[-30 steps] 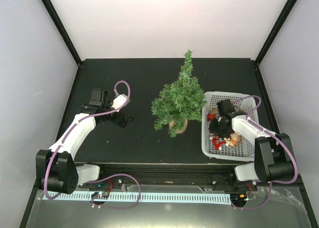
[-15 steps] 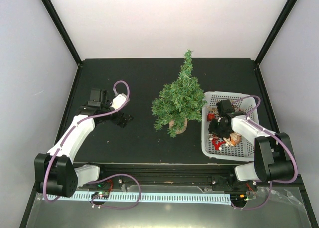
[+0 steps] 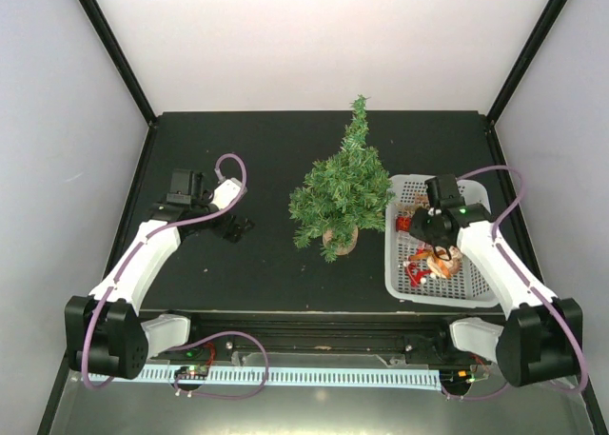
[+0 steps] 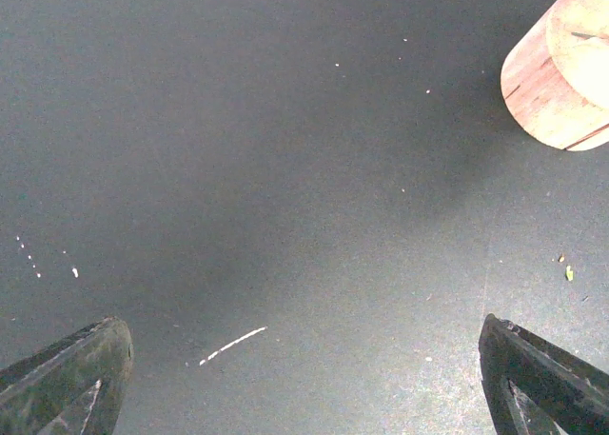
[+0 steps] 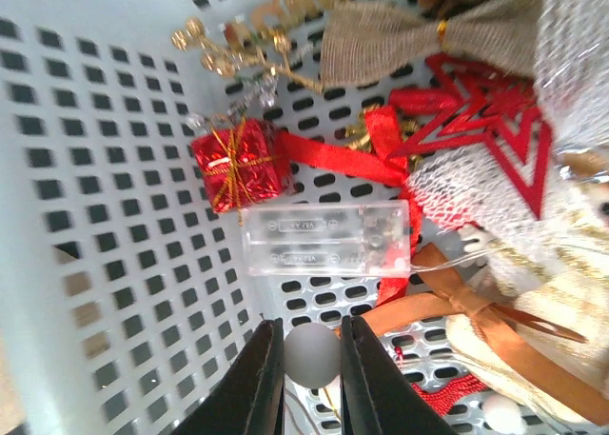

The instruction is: Decorate the small christmas tree

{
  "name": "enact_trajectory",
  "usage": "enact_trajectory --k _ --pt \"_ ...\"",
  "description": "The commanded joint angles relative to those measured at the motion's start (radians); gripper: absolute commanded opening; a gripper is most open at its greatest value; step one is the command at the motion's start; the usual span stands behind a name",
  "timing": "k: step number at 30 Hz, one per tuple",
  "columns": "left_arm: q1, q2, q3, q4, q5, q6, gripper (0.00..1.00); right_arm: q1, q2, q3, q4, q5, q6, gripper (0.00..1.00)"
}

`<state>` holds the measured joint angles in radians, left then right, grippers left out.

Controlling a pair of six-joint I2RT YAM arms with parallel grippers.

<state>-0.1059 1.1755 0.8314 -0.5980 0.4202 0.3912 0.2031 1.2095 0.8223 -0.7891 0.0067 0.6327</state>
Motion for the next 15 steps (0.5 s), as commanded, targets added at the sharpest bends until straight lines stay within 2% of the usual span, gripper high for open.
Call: enact_trajectory --k 1,9,15 --pt "0.0 -0.026 0.016 -0.003 0.011 0.005 0.99 0.004 -0.068 0.069 -0.105 0.086 -0.001 0.11" --pt "0.0 -0.079 0.052 -0.058 -0.03 0.035 0.99 0.003 -0.184 0.186 -0.213 0.141 -0.008 0.11" --pt "0.003 -0.158 0.111 -0.158 -0.069 0.145 0.99 0.004 -0.251 0.314 -0.29 0.185 -0.038 0.11"
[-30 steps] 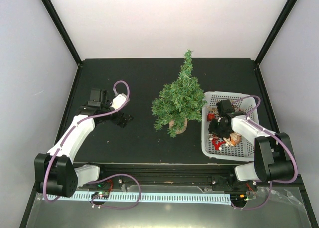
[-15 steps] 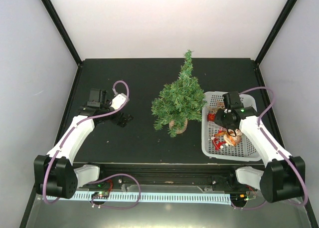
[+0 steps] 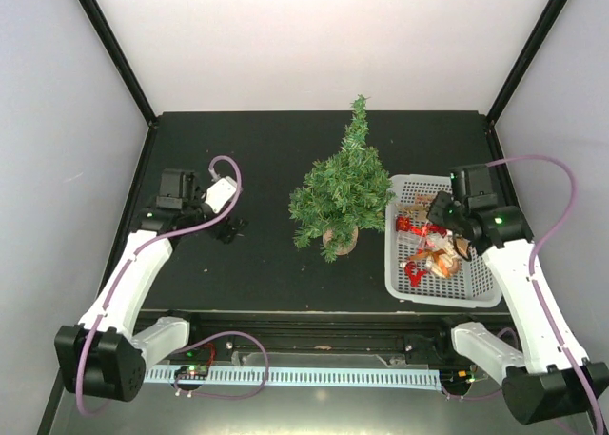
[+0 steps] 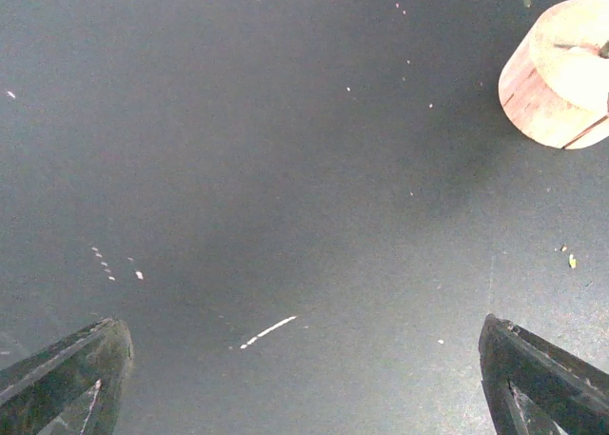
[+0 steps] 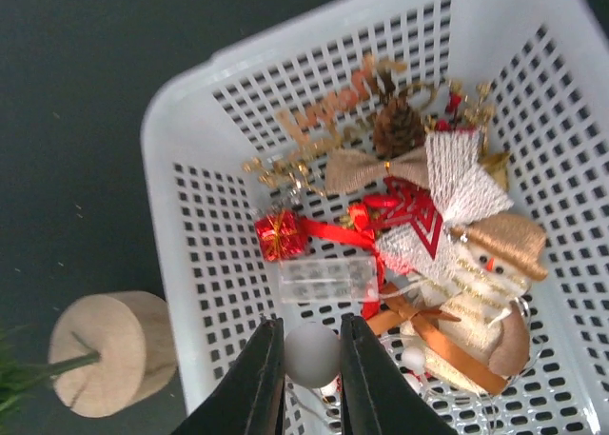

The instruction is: Decorate the small christmas tree

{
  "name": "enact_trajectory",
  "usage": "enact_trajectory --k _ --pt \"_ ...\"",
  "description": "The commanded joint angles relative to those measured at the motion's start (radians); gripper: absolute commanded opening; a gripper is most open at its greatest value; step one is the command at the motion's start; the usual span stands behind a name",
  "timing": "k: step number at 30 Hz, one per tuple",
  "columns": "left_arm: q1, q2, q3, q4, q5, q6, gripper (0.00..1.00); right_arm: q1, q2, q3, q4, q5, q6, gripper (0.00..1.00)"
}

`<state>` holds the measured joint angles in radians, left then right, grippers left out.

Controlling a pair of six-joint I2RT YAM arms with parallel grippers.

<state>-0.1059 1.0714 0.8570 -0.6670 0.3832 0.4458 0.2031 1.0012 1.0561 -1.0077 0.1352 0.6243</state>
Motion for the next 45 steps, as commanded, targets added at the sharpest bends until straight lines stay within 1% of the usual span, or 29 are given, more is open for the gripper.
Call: enact_trajectory --k 1,4,9,20,27,32,35,38,45 --pt "0.003 -0.063 0.103 -0.111 -0.031 0.106 0.99 0.004 -0.051 0.104 -0.083 0.06 -0.035 0.11" --pt "0.003 -0.097 0.165 -0.167 -0.02 0.132 0.99 0.005 -0.072 0.166 -0.113 0.065 -0.04 0.11" --pt "0.001 -0.151 0.264 -0.228 0.014 0.15 0.99 0.003 -0.123 0.255 -0.115 0.066 -0.046 0.11" --pt "-0.009 -0.144 0.495 -0.39 0.068 0.147 0.99 0.005 -0.163 0.484 -0.176 0.086 -0.085 0.12" --pt "-0.028 -0.142 0.618 -0.471 0.097 0.186 0.99 0.005 -0.139 0.682 -0.21 0.041 -0.093 0.13" --pt "-0.043 -0.129 0.712 -0.53 0.166 0.197 0.99 0.004 -0.094 0.822 -0.215 0.001 -0.08 0.13" --pt "-0.058 -0.119 0.748 -0.56 0.23 0.205 0.99 0.004 -0.052 0.927 -0.221 -0.037 -0.07 0.13" --pt "-0.083 -0.119 0.75 -0.578 0.278 0.212 0.99 0.005 -0.01 1.022 -0.23 -0.085 -0.058 0.14" --pt "-0.222 -0.122 0.732 -0.563 0.251 0.192 0.99 0.005 0.05 1.185 -0.221 -0.191 -0.04 0.16"
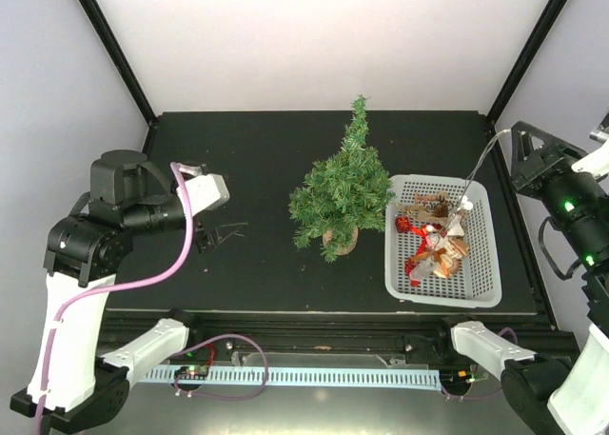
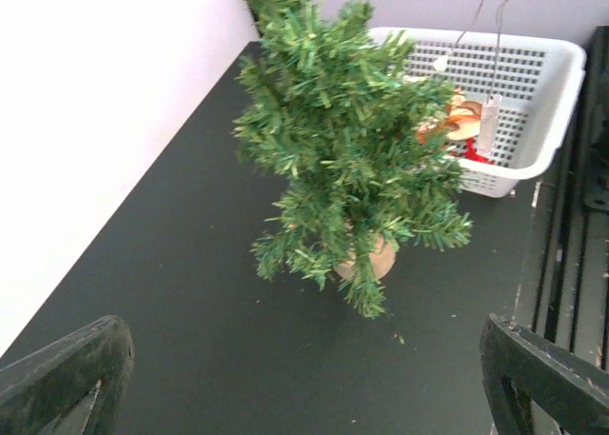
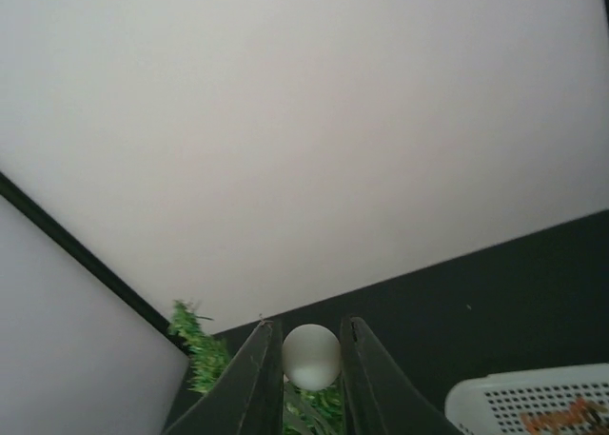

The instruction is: Decorate the small christmas tree

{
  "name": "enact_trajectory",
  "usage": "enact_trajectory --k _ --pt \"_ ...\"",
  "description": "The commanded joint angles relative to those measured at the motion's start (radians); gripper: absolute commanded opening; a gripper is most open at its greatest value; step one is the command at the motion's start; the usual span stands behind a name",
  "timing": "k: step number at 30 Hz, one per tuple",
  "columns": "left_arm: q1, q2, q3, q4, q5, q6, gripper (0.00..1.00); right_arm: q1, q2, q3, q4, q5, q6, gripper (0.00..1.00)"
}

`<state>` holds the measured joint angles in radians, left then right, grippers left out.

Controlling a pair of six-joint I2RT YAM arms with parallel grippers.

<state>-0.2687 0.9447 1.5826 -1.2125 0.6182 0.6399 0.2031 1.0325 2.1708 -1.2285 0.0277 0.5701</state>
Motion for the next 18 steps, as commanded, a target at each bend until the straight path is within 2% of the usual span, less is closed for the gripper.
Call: enact_trajectory --k 1,7,18 --pt "-0.075 0.006 0.005 -0.011 0.011 -0.008 0.99 0.005 0.03 0.096 -0.001 -0.09 0.014 0.16" --pt "-0.144 0.015 -0.011 0.023 0.011 -0.055 0.99 0.004 0.061 0.188 0.033 -0.15 0.038 0.18" --pt "-0.167 0.005 -0.056 0.04 0.042 -0.074 0.99 0.005 0.066 0.207 0.168 -0.293 0.144 0.19"
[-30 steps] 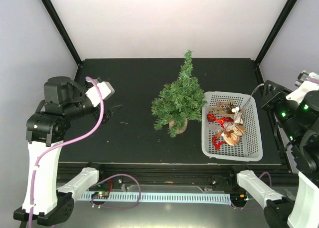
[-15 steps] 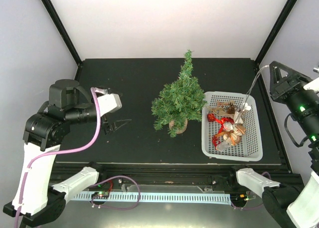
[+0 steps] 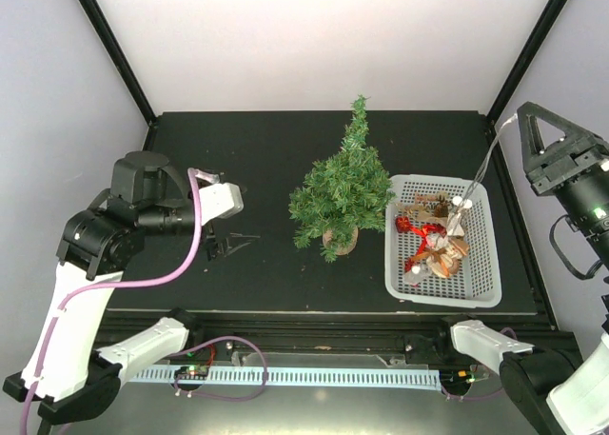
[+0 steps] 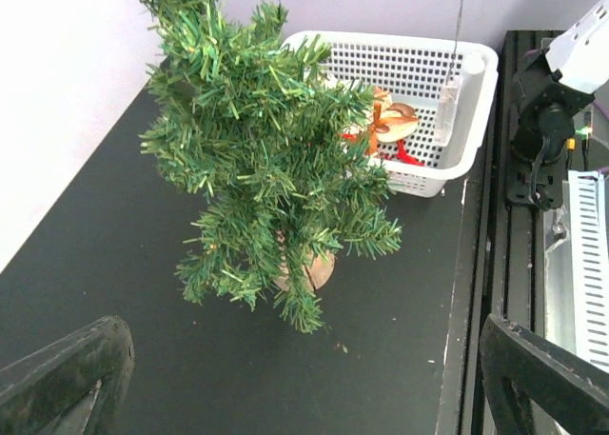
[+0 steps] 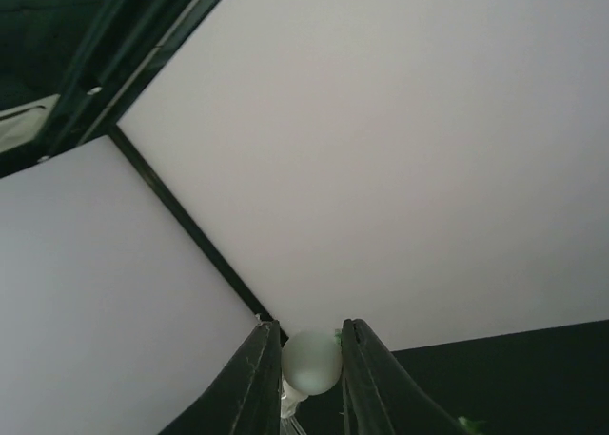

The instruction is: Decorate the small christmas tree

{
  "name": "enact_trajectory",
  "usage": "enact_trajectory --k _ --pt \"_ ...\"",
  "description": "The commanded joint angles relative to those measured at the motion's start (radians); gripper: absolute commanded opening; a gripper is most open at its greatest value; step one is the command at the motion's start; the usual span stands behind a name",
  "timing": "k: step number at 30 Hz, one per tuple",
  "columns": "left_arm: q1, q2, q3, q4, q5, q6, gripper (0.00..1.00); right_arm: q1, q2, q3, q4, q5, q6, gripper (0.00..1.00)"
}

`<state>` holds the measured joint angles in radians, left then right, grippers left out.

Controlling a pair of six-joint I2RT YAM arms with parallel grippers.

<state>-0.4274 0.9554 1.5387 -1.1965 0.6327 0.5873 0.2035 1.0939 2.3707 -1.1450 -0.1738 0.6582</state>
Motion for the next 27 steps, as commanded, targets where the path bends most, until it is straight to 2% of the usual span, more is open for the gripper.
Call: enact_trajectory --k 1,12,16,21,27 --pt "-0.009 -0.006 -0.015 0.026 0.031 -0.024 0.99 0.004 0.004 0.007 0.1 -0.112 0.066 0.19" --pt "-0.044 0.013 -0.02 0.063 0.039 -0.049 0.99 0.004 -0.015 -0.064 0.24 -0.273 0.2 0.2" --pt "-0.073 0.032 -0.026 0.084 0.023 -0.074 0.99 0.003 -0.029 -0.1 0.192 -0.256 0.17 0.19" --pt "-0.083 0.024 -0.052 0.104 0.002 -0.074 0.99 0.004 -0.141 -0.346 0.164 -0.168 0.091 0.19" --pt "-0.086 -0.005 -0.105 0.115 -0.019 -0.064 0.99 0.004 -0.269 -0.754 0.08 -0.05 0.007 0.2"
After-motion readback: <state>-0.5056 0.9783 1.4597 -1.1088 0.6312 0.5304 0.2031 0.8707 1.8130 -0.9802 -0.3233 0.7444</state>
